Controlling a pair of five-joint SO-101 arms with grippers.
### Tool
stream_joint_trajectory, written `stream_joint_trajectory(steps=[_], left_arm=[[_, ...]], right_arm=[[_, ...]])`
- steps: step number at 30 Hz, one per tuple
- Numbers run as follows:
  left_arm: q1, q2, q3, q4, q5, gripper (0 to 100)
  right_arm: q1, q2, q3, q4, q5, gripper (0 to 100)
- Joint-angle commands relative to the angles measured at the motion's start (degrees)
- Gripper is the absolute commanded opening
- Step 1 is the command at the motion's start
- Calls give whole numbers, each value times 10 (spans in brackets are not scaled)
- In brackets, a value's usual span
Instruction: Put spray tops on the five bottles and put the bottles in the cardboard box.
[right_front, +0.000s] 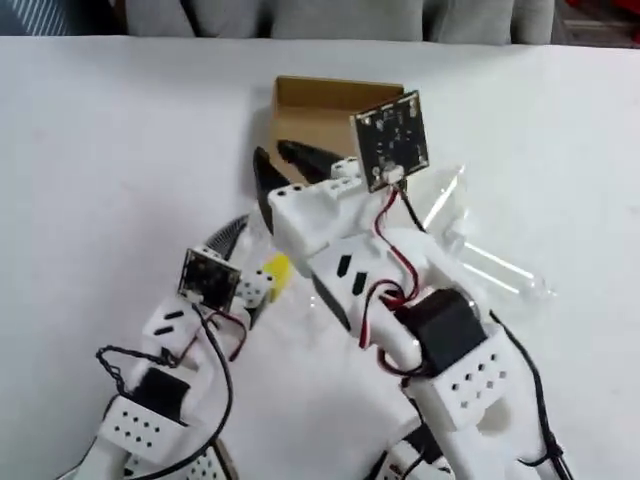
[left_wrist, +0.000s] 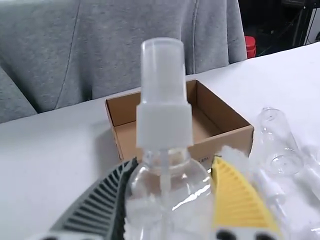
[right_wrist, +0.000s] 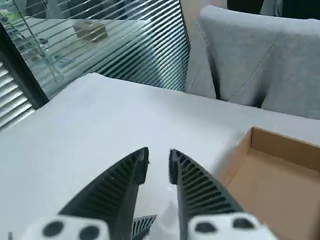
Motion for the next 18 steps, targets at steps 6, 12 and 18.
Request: stream_joint_trajectory(steps=[6,12,18], left_arm=[[0,-13,-7,-18,-7,22],[0,-13,-6,-18,-7,22],[0,-13,-6,-18,-7,22]], right_arm=[[95,60,-32,36,11,15],[116,173,-30,31,11,15],[86,214,-27,22,6,15]])
